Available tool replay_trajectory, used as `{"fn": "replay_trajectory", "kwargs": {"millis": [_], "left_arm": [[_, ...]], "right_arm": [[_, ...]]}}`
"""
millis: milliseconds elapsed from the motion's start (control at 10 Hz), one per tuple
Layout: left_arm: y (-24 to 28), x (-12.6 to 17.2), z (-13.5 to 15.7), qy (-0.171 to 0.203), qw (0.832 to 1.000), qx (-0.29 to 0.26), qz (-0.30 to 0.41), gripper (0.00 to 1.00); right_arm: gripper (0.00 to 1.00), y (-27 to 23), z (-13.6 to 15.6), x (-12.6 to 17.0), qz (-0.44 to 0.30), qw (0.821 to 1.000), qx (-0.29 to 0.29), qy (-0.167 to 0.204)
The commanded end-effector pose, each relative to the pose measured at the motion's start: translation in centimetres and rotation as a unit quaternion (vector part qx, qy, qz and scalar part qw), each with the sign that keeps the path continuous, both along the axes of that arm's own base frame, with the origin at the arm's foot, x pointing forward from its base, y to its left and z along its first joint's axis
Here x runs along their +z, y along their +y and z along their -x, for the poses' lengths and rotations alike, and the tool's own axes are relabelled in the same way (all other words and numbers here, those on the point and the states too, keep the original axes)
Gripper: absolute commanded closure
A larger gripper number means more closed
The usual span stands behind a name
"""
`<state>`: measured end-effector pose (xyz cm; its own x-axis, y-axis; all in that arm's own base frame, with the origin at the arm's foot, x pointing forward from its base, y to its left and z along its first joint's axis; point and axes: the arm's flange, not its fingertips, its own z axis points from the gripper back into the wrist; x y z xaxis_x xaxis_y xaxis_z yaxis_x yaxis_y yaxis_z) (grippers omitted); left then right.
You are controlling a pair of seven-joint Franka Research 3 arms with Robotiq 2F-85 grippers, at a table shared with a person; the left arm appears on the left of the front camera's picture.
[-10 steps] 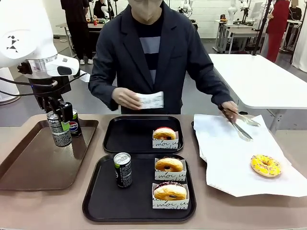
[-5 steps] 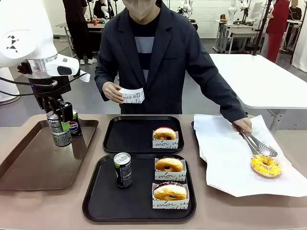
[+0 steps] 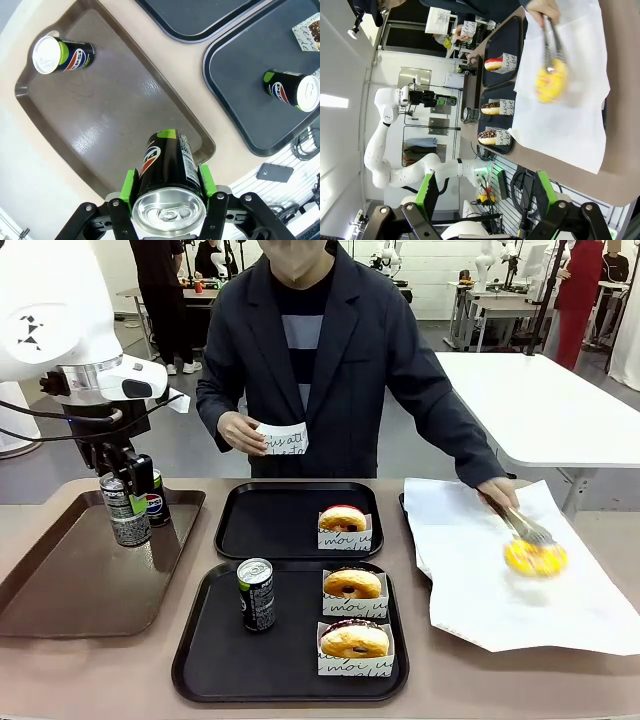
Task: Set up donuts and drinks on trays.
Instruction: Pick up one Pepsi coke from the Handle tray and place it on the Flat Tray without a Pepsi coke.
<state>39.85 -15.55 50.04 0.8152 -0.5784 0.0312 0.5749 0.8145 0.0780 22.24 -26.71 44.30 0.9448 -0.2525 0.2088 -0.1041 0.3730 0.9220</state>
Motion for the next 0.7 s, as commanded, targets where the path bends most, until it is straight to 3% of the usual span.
{"fn": "replay_trajectory", "kwargs": {"millis": [0,600], "left_arm": [[-0.8,0.8,-1.3,0.008,1.000,-0.024,-0.002,0.41],[-3.2,1.4,-3.7,0.005,1.000,-0.011,-0.011,0.41]], "right_arm": [[0.00,-0.2,-0.1,0.1,-0.007,1.000,-0.001,-0.015],[0.00,-0.2,-0.1,0.1,-0.007,1.000,-0.001,-0.015]]}}
